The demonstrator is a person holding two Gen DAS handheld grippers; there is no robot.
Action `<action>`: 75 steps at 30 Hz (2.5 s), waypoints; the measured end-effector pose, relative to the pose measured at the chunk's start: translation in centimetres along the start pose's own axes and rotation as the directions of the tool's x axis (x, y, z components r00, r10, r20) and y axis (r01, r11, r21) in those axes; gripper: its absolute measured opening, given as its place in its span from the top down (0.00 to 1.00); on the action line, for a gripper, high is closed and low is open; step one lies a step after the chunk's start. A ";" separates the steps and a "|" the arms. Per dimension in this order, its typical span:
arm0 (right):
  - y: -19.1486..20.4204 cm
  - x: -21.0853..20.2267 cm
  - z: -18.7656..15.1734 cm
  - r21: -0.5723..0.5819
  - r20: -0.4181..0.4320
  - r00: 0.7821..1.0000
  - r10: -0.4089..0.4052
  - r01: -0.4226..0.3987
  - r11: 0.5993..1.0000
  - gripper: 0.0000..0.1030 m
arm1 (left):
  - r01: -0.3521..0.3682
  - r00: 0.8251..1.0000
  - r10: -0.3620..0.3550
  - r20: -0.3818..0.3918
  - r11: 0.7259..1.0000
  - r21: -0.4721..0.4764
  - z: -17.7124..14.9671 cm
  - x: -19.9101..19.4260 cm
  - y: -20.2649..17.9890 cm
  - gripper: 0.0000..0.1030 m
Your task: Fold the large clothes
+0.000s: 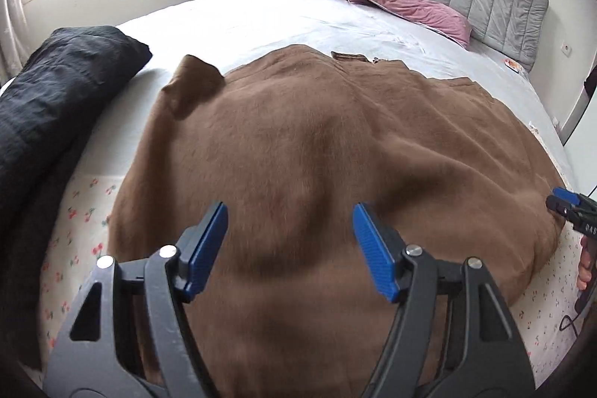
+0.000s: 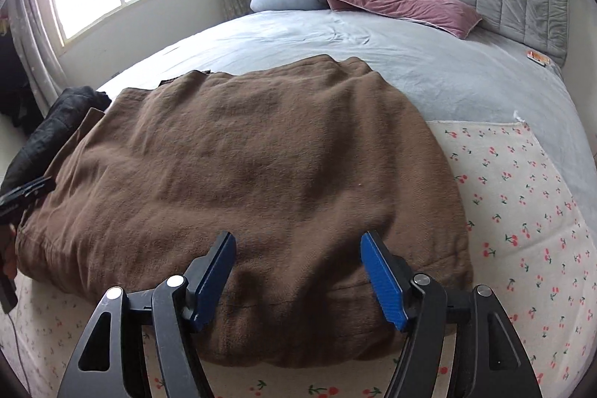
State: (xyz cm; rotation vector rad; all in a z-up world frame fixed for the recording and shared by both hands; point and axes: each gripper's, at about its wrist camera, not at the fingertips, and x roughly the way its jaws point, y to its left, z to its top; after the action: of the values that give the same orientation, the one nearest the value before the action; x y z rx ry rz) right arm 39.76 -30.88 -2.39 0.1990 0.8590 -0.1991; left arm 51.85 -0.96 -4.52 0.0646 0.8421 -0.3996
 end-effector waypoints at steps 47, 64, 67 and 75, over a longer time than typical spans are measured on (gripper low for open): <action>6.6 -20.3 -10.9 -0.007 0.026 0.999 -0.047 0.047 0.999 0.10 | -0.124 0.982 0.097 -0.160 0.977 -0.174 -17.0 -21.6 -12.2 0.06; 9.5 -16.8 -16.3 -0.035 -0.026 0.999 -0.045 0.044 0.998 0.10 | -0.203 0.971 0.180 -0.160 0.968 -0.144 -19.9 -18.8 -16.8 0.06; 10.1 -17.0 -16.6 -0.058 -0.021 0.999 -0.048 0.046 0.997 0.10 | -0.199 0.970 0.174 -0.173 0.969 -0.146 -20.2 -18.7 -16.8 0.06; 10.6 -17.2 -16.9 -0.073 -0.013 0.998 -0.054 0.053 0.996 0.10 | -0.185 0.972 0.158 -0.173 0.970 -0.156 -20.3 -19.1 -16.8 0.06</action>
State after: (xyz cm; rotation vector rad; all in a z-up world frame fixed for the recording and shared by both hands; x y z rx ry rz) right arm 19.20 -14.79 1.05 0.1098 0.8854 -0.2166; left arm 19.79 -6.09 -2.27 0.0099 1.0184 -0.1586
